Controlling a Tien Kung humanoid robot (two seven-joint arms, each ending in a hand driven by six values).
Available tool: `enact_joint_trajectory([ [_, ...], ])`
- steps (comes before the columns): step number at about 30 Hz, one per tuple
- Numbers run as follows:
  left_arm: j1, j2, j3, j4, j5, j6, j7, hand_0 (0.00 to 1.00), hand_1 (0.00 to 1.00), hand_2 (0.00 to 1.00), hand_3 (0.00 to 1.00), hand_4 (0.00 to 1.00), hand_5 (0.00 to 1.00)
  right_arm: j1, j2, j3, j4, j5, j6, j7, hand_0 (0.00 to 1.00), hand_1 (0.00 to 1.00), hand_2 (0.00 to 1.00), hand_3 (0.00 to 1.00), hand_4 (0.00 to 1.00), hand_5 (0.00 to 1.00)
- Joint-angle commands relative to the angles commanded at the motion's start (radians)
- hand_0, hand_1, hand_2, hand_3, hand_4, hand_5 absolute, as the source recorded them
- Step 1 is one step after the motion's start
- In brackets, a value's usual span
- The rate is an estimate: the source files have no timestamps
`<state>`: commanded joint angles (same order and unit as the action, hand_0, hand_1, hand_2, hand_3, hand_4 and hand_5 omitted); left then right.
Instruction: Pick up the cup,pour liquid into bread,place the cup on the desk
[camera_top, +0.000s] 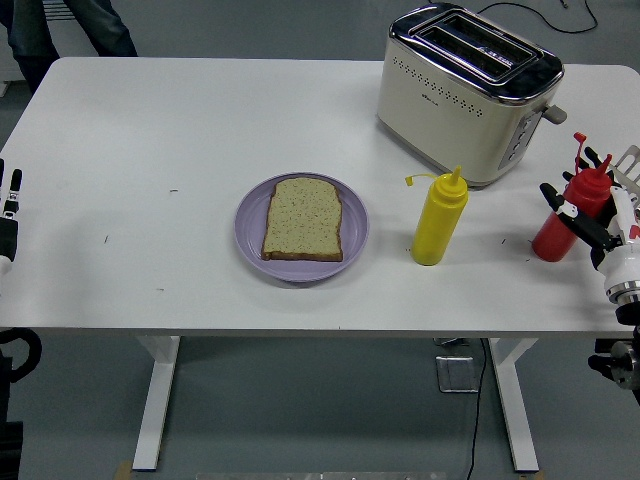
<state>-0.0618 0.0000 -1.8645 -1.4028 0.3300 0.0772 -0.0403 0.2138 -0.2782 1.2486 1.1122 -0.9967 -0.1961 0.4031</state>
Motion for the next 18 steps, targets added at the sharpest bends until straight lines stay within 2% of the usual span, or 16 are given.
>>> enact_joint_trajectory([
  [10, -0.004, 0.0, 0.0, -0.001, 0.001, 0.001, 0.0, 0.79, 0.754, 0.749, 0.685, 0.566, 0.998, -0.079, -0.035, 0.13, 0.182, -0.012, -0.001, -0.015, 0.971, 0.913, 0.994, 0.998, 0.967, 0.318],
  [15, -0.006, 0.0, 0.001, -0.002, 0.001, 0.0, 0.0, 0.79, 0.754, 0.749, 0.685, 0.566, 0.998, -0.089, -0.047, 0.191, 0.237, -0.009, -0.001, -0.026, 0.971, 0.913, 0.994, 0.998, 0.967, 0.318],
  [18, -0.007, 0.0, 0.002, -0.002, 0.0, 0.0, 0.0, 0.789, 0.754, 0.749, 0.684, 0.566, 0.998, -0.091, -0.057, 0.242, 0.284, 0.016, 0.016, -0.039, 0.971, 0.912, 0.993, 0.998, 0.964, 0.302],
])
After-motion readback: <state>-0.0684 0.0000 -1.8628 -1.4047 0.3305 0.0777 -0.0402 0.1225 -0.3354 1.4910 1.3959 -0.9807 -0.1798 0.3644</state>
